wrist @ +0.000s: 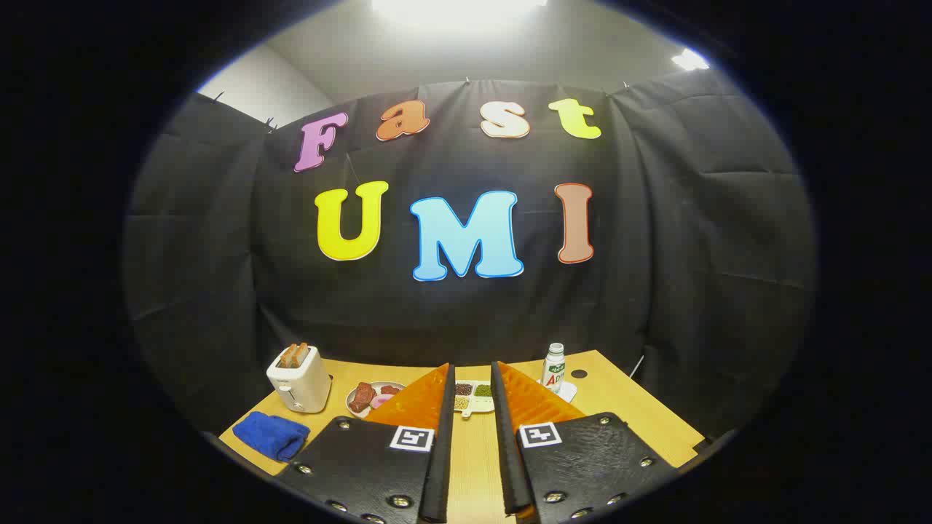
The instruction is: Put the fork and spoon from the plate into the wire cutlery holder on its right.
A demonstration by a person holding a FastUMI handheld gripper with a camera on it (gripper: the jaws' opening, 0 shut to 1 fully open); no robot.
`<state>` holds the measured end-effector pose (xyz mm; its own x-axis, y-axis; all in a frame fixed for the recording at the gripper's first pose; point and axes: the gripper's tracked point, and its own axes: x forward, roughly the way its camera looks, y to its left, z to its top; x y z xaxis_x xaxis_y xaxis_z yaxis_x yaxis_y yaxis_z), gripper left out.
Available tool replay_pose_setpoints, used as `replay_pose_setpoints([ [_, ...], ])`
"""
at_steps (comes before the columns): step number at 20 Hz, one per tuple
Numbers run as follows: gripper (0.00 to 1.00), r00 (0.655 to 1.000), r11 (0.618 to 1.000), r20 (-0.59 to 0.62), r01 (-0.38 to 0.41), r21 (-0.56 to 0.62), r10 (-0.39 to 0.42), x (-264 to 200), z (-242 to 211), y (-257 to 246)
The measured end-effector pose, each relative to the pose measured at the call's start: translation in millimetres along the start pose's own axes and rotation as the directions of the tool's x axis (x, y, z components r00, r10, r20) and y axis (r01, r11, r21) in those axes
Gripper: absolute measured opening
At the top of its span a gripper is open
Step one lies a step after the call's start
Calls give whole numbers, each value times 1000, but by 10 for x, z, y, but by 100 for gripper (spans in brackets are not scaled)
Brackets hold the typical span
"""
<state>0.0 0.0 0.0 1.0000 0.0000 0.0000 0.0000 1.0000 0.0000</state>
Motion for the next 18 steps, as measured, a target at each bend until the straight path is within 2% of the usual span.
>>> replay_pose_setpoints([
  [13,29,999,1000,-37,-11,-1,11,38,-165,164],
  [18,29,992,1000,-123,-21,-11,19,113,-537,190],
])
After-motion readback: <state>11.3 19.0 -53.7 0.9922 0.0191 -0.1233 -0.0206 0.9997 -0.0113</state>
